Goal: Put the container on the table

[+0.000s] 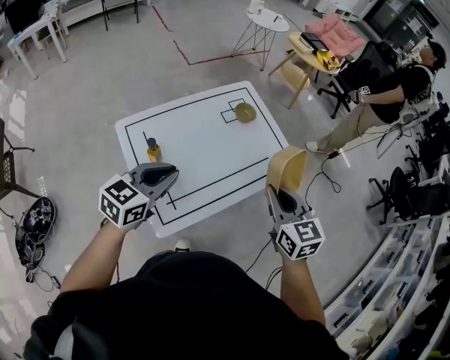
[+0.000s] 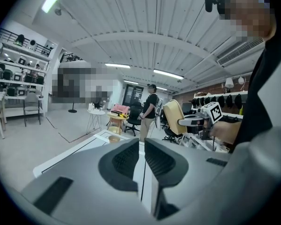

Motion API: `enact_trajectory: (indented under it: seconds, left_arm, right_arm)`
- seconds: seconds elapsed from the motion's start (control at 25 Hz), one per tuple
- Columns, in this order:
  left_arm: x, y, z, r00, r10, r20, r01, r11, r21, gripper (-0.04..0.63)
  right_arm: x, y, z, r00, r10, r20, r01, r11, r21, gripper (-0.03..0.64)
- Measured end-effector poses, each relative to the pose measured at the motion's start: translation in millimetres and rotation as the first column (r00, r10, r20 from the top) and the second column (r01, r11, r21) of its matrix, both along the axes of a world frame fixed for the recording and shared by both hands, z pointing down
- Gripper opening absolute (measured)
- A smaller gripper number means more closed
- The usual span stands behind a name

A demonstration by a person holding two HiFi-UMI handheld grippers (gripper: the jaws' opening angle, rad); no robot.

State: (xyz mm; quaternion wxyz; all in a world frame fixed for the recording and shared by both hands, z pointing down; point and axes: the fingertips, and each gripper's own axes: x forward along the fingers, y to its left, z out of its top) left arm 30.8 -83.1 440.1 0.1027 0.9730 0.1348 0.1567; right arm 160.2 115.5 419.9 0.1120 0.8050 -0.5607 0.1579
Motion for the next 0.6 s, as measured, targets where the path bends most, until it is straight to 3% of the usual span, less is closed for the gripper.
enact_trajectory:
  seconds: [0.6]
  left_arm:
    - [-10, -35, -5, 0.999, -0.015, -0.034, 0.015, 1.000, -0.005, 0.041]
  right_arm:
    - [-7, -30, -12, 0.999, -0.009, -0.039, 0.009, 1.000, -0.001, 0.008]
